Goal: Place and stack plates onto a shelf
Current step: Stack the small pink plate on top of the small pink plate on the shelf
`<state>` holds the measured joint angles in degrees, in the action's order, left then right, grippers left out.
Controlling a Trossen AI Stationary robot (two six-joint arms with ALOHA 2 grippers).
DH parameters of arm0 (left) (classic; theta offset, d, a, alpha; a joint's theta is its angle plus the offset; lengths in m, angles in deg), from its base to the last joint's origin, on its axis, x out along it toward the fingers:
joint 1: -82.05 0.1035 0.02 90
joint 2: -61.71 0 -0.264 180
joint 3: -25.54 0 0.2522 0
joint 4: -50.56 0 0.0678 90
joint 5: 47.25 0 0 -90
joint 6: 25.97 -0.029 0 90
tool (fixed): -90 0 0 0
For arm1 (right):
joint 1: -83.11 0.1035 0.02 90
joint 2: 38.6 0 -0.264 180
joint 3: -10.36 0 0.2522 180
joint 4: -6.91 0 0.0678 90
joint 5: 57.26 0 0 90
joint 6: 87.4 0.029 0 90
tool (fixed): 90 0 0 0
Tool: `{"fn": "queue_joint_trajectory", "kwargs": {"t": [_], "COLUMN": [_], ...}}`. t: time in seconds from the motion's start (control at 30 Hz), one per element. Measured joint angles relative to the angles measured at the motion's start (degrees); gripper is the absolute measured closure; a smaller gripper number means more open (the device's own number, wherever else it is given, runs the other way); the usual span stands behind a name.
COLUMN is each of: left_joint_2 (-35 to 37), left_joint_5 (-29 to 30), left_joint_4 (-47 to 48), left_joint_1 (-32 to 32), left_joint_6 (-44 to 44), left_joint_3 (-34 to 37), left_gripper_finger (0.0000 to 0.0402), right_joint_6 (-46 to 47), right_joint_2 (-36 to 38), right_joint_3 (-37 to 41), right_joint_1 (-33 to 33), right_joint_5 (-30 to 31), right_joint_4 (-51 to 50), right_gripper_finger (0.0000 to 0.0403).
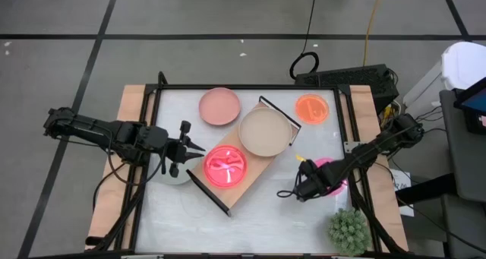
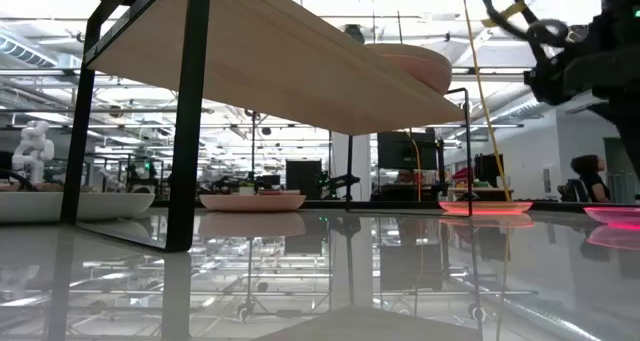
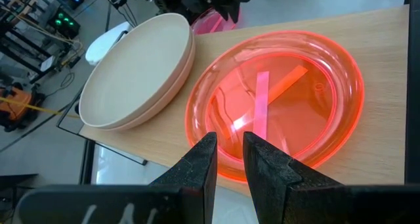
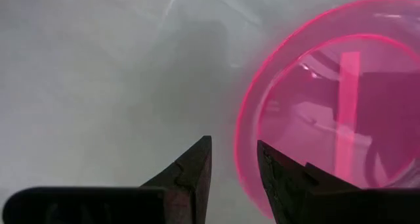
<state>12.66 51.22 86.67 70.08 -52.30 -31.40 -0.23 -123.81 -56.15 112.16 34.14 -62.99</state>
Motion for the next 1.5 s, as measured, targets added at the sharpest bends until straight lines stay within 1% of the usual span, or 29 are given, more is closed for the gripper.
{"fn": "queue_joint_trajectory", "kwargs": {"t": [0.1,0.17,0.37,0.47,0.67,0.73,1.07,1.17,1.5], "left_joint_2": [0.0,0.0,0.0,0.0,0.0,0.0,0.0,0.0,0.0], "left_joint_5": [0.0,0.0,0.0,0.0,0.0,0.0,0.0,0.0,0.01], "left_joint_4": [0.02,0.04,0.09,0.09,0.09,0.09,0.13,0.13,0.13], "left_joint_1": [0.0,0.0,0.0,0.0,0.0,0.0,0.0,0.0,0.0], "left_joint_6": [-0.02,-0.02,-0.02,-0.39,-0.5,-0.48,-0.46,-0.47,-0.82], "left_joint_3": [0.0,-0.01,-0.02,-0.02,-0.02,-0.02,-0.04,-0.04,-0.04], "left_gripper_finger": [0.032,0.032,0.032,0.032,0.032,0.032,0.032,0.032,0.032], "right_joint_6": [-0.7,-0.89,-0.89,-1.13,-2.79,-3.2,-3.87,-4.3,-7.46], "right_joint_2": [0.0,0.0,0.0,0.0,0.0,0.0,0.02,0.02,0.02], "right_joint_3": [2.37,3.95,5.73,5.73,5.73,5.73,5.69,5.23,-0.68], "right_joint_1": [-0.59,-1.01,-1.3,-1.28,-1.28,-1.28,-1.28,-1.28,-1.22], "right_joint_5": [-0.27,-1.48,-1.73,-1.77,-1.84,-1.93,-1.9,-3.09,-2.89], "right_joint_4": [3.07,5.24,6.13,6.23,6.74,7.33,7.91,7.6,3.46], "right_gripper_finger": [0.0298,0.0298,0.0304,0.0323,0.0384,0.0397,0.0401,0.0402,0.0403]}}
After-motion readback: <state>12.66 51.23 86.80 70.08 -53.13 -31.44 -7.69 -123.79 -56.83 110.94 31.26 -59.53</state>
